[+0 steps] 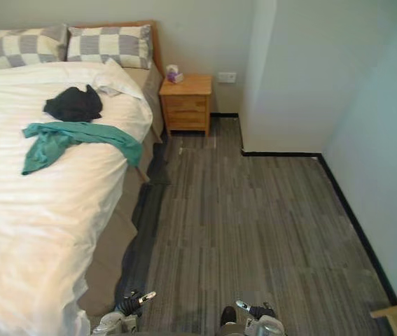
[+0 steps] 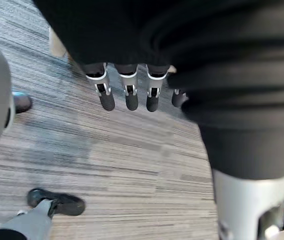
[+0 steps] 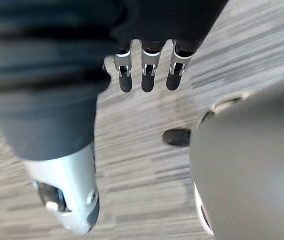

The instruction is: Tidy the bed and pick cloth on bed and put in laundry

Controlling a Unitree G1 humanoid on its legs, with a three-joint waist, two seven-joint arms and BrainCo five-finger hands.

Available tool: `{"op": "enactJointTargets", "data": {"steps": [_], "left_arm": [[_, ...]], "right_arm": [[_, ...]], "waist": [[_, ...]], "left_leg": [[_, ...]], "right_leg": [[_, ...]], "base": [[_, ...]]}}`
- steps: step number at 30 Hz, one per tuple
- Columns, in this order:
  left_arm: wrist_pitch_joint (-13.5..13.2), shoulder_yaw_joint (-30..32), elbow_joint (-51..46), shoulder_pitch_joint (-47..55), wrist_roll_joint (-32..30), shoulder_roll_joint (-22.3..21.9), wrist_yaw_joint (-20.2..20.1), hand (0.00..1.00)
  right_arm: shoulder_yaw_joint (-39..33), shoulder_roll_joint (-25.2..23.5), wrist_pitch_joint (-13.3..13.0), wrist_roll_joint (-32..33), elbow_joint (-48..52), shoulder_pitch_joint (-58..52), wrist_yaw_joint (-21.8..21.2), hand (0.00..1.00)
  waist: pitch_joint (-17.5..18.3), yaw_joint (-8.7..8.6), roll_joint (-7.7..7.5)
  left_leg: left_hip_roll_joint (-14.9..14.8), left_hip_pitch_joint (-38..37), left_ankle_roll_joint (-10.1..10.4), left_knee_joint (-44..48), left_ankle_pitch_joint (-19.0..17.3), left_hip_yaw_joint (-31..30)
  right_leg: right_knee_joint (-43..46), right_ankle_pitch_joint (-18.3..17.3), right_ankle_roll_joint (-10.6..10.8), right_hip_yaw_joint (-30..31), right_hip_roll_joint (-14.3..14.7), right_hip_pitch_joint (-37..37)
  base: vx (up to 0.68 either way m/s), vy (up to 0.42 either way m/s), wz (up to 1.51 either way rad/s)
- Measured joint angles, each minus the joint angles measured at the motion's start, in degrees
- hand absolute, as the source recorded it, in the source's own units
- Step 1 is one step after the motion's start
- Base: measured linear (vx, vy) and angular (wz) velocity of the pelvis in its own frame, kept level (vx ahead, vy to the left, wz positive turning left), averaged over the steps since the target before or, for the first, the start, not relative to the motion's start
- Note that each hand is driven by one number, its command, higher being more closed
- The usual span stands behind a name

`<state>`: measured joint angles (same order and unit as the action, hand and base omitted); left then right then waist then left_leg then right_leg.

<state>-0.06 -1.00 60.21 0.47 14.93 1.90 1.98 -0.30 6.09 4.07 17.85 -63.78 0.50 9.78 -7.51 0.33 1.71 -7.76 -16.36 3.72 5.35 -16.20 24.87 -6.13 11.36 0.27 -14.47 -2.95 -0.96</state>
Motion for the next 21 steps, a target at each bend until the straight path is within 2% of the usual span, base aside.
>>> {"op": "enactJointTargets", "data": {"steps": [1,7,12,15,16,17,18,20,21], "left_arm": [[1.02,7.83,1.90,1.01,0.12,-1.43,0.35,0.00],[1.01,8.44,1.84,0.81,0.10,-1.33,0.25,0.00],[0.95,11.37,0.51,0.86,-3.34,-1.07,0.38,0.00],[0.82,12.77,-0.86,1.37,-5.85,-0.74,0.36,0.00],[0.65,12.82,-0.99,1.36,-7.55,-0.63,0.50,0.00],[0.60,12.81,-1.07,1.37,-8.12,-0.54,0.54,0.00],[0.43,12.90,-1.93,1.43,-9.52,-0.25,0.81,0.00],[-0.54,13.10,-3.97,2.21,-10.05,-0.72,1.01,0.00],[-1.40,13.12,-5.07,3.08,-10.04,-1.08,1.01,0.00]], "right_arm": [[-1.25,0.46,-0.17,-1.22,1.49,-0.29,-4.88,0.00],[-1.30,0.36,-0.79,-1.18,2.09,-0.39,-5.09,0.00],[-4.75,-0.86,-6.55,0.44,6.10,-3.27,-8.58,0.00],[-7.88,-1.70,-9.81,2.33,7.94,-4.95,-11.64,0.00],[-8.82,-1.97,-11.13,2.29,8.97,-5.54,-13.41,0.00],[-9.36,-2.26,-11.79,2.29,9.43,-5.73,-14.15,0.00],[-10.69,-3.11,-12.75,2.08,10.06,-6.29,-15.31,0.00],[-11.13,-3.25,-13.08,1.26,10.58,-7.05,-16.38,0.00],[-11.16,-3.16,-13.16,0.81,10.70,-7.13,-16.56,0.00]], "waist": [[-1.91,-0.85,1.62],[-2.54,-0.94,1.12],[-3.76,-0.86,0.64],[-4.99,-0.53,-0.10],[-5.13,-0.63,0.26],[-5.27,-0.70,0.24],[-5.46,-0.92,-0.50],[-5.57,-0.75,-0.60],[-5.55,-0.87,-0.32]], "left_leg": [[-1.45,-1.56,3.02,-0.34,1.82,1.02],[-1.58,-1.19,2.10,-1.16,1.40,1.27],[-2.15,4.24,2.13,0.33,1.38,1.74],[-3.65,6.70,2.23,1.92,0.84,2.66],[-4.58,7.56,2.65,3.30,1.12,3.17],[-4.96,7.89,2.81,4.87,1.35,3.03],[-5.63,9.86,1.94,10.34,2.26,2.97],[-7.32,12.76,0.22,21.18,5.21,2.16],[-8.50,14.63,-1.23,28.21,8.68,0.28]], "right_leg": [[0.06,-1.06,-3.25,-3.73,2.08,-0.58],[0.11,-0.91,-3.05,-4.69,1.73,-0.83],[0.49,-0.85,-2.96,-7.10,1.39,-5.61],[1.25,-1.66,-4.04,-8.08,2.65,-8.10],[4.73,-3.74,-5.30,-8.21,2.81,-10.34],[6.34,-4.98,-5.31,-8.33,2.60,-11.09],[8.73,-6.84,-5.65,-8.12,1.73,-11.79],[11.41,-9.47,-6.09,-8.06,0.57,-10.64],[12.41,-11.07,-6.15,-7.72,0.21,-9.08]], "base": [[-0.04,0.015,-0.16],[-0.01,-0.001,0.02],[-0.01,-0.007,-0.04],[0.06,-0.008,-0.14],[0.13,0.026,-0.16],[0.18,0.030,-0.15],[0.20,-0.027,-0.11],[0.22,-0.102,-0.11],[0.20,-0.114,-0.06]]}}
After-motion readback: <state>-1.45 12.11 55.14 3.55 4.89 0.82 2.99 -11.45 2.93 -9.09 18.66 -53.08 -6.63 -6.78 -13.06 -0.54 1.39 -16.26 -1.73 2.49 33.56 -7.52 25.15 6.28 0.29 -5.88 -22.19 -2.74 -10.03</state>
